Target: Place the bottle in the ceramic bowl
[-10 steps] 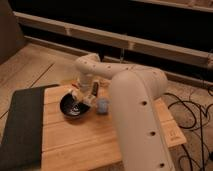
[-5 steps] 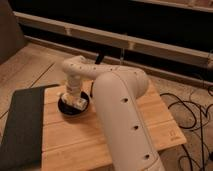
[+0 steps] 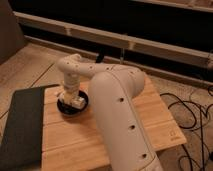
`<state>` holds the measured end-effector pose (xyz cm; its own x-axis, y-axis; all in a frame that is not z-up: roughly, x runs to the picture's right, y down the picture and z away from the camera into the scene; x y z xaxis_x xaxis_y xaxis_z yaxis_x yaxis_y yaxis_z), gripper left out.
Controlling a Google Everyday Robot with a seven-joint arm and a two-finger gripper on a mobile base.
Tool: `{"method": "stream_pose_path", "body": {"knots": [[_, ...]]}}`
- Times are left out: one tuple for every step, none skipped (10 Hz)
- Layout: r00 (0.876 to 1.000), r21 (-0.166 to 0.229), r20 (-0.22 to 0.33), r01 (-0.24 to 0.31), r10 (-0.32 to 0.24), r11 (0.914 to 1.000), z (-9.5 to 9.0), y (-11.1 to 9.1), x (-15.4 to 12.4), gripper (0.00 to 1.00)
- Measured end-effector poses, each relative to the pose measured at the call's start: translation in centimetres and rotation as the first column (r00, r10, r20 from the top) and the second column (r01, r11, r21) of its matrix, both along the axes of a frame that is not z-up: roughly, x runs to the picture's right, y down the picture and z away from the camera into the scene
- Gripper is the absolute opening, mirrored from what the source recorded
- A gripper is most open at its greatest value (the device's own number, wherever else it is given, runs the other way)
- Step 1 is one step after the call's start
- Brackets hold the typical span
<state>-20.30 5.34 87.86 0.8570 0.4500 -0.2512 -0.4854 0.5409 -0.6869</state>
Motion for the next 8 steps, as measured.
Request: {"method": "stream_pose_path", "body": {"knots": [[1.000, -0.001, -0.009, -0.020, 0.020, 0.9998, -0.1, -0.2, 0.5, 0.76], [0.999, -0.007, -0.017, -0.038, 0.038, 0.9993, -0.1, -0.3, 1.1, 0.80], [0.998, -0.014, -0.022, -0.051, 0.051, 0.9986, -0.1, -0.2, 1.6, 0.80], [0.997, -0.025, -0.031, -0.067, 0.067, 0.9974, 0.1, -0.1, 2.1, 0.80], [0.996, -0.030, -0.039, -0.079, 0.078, 0.9964, 0.3, -0.1, 2.5, 0.80], [0.996, -0.031, -0.040, -0.080, 0.078, 0.9963, 0.3, -0.1, 2.6, 0.80], [0.996, -0.032, -0.039, -0.078, 0.077, 0.9964, 0.3, 0.0, 2.5, 0.80], [0.996, -0.032, -0.037, -0.077, 0.076, 0.9965, 0.3, 0.0, 2.3, 0.80]]}}
